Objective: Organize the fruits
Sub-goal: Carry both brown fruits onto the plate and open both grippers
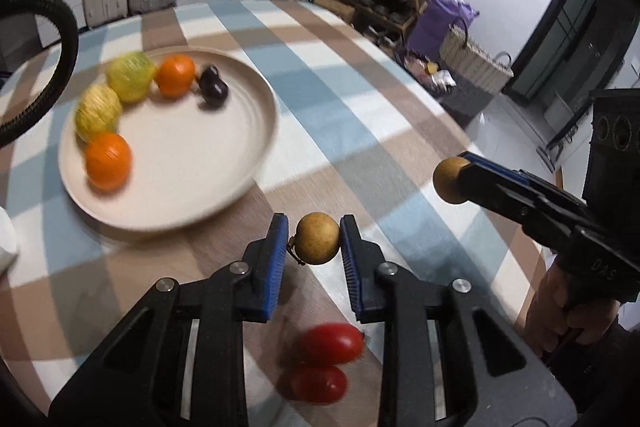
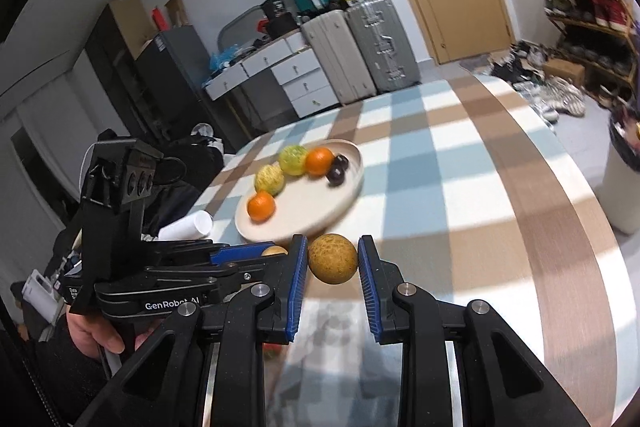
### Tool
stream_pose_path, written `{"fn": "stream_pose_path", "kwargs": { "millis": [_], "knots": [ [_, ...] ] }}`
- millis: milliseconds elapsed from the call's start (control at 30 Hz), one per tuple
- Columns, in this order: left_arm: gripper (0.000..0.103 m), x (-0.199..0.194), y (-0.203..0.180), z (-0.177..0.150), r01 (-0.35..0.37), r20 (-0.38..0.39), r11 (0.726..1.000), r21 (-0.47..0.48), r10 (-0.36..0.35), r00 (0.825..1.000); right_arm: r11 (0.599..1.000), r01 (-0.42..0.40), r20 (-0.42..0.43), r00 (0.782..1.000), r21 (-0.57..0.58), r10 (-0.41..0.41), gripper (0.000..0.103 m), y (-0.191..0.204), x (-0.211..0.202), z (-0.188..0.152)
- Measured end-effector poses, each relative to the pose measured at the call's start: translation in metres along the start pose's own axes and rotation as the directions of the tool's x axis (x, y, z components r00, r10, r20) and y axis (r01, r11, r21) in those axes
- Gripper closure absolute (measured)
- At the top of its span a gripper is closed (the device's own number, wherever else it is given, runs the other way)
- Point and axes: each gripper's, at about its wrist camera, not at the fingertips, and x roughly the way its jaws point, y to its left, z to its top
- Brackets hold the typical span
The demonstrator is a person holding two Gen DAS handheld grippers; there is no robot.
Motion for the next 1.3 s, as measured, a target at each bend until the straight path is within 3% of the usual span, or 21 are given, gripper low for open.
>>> {"fn": "stream_pose_path", "kwargs": {
  "millis": [267,533,900,1300],
  "knots": [
    [0.079,-0.016,0.046,0.035,-0.069,0.063,0.996,-0.048,0.072,0.995,0.998,-0.049,-0.019,0.999,-0.047,0.048,0.077,0.014,0.043,0.045],
    [0.079,-0.006,0.093,0.066,-0.120,0.072,0.989,-0.085,0.126,0.989,0.991,-0.078,-0.074,0.995,-0.106,0.071,0.077,0.026,0.104,0.077],
    [0.079,0.029,0.121,0.088,-0.130,0.043,0.987,-0.095,0.135,0.990,0.992,-0.117,-0.159,0.982,-0.057,0.107,0.077,0.023,0.180,0.088],
    [0.079,0.044,0.126,0.093,-0.122,0.033,0.988,-0.090,0.126,0.991,0.993,-0.101,-0.178,0.980,-0.065,0.088,0.076,0.017,0.202,0.088]
  ]
}}
